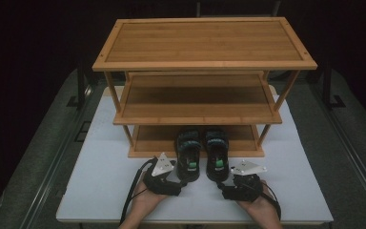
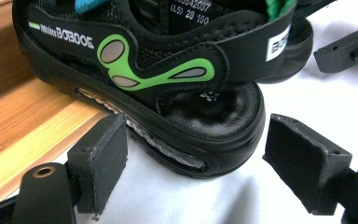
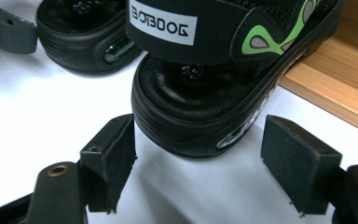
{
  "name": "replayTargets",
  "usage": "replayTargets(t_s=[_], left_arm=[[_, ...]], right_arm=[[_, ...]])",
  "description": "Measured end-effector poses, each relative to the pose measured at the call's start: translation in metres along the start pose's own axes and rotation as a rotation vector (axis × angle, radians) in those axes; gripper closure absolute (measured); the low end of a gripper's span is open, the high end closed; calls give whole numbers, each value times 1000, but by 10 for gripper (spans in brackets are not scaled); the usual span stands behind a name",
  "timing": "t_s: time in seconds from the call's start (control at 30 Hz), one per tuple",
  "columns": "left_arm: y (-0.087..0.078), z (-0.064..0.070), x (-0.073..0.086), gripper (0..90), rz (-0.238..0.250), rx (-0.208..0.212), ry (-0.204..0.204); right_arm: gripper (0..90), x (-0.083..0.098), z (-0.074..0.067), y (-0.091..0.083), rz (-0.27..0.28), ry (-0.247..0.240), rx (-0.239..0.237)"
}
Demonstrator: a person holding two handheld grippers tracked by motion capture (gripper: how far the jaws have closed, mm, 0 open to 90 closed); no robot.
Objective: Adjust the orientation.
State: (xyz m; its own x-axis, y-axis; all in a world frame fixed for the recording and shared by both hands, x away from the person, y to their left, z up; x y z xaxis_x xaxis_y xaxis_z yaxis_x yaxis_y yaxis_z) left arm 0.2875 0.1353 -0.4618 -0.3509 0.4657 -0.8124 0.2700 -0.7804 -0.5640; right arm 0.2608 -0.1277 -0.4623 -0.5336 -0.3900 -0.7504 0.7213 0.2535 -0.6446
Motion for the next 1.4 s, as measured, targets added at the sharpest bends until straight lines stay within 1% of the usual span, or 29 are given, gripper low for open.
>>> replayTargets(t_s=[0.07,0.17,0.27,0.5,0.83,1.03,1.13,1.3,1.33,1.4], left_arm=[[1,0,0,204,-17,-3,3],[3,-1,-1,206,-25,0,-2],[4,-2,-2,227,-21,12,-8],[4,-2,-2,231,-19,11,-7],[3,-3,-3,235,-19,18,11],[0,-3,-12,244,0,35,30],[-1,-4,-16,255,0,41,39],[0,-6,-20,256,-2,45,48],[0,-6,-21,256,-9,47,52],[0,-8,-23,257,-3,48,52]], right_arm=[[258,0,0,2,-4,-2,4],[254,0,-3,4,-17,-10,6],[254,0,-4,6,-21,-19,11],[254,-1,-4,7,-18,-25,8],[255,-2,-4,7,2,-48,5],[259,-7,-1,5,19,-40,-12],[261,-9,0,4,27,-26,-21],[261,-13,1,2,36,-28,-26],[261,-14,1,2,39,-23,-27],[261,-17,1,1,47,-21,-29]])
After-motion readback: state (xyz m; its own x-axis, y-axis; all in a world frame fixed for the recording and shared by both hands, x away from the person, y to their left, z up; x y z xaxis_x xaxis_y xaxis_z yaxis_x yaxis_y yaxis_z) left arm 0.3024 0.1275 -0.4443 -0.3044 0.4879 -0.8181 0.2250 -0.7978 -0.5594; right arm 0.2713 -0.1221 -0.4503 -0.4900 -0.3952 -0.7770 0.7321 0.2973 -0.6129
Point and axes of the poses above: each handheld gripper's, and its own axes: y roughly forward along the jaws, x roughly out of its underside, z roughly to its right, the point moved 2 cm from there along y, roughly forward along the jaws, and after that the axes turned 14 degrees about x, right-handed, at the moved point
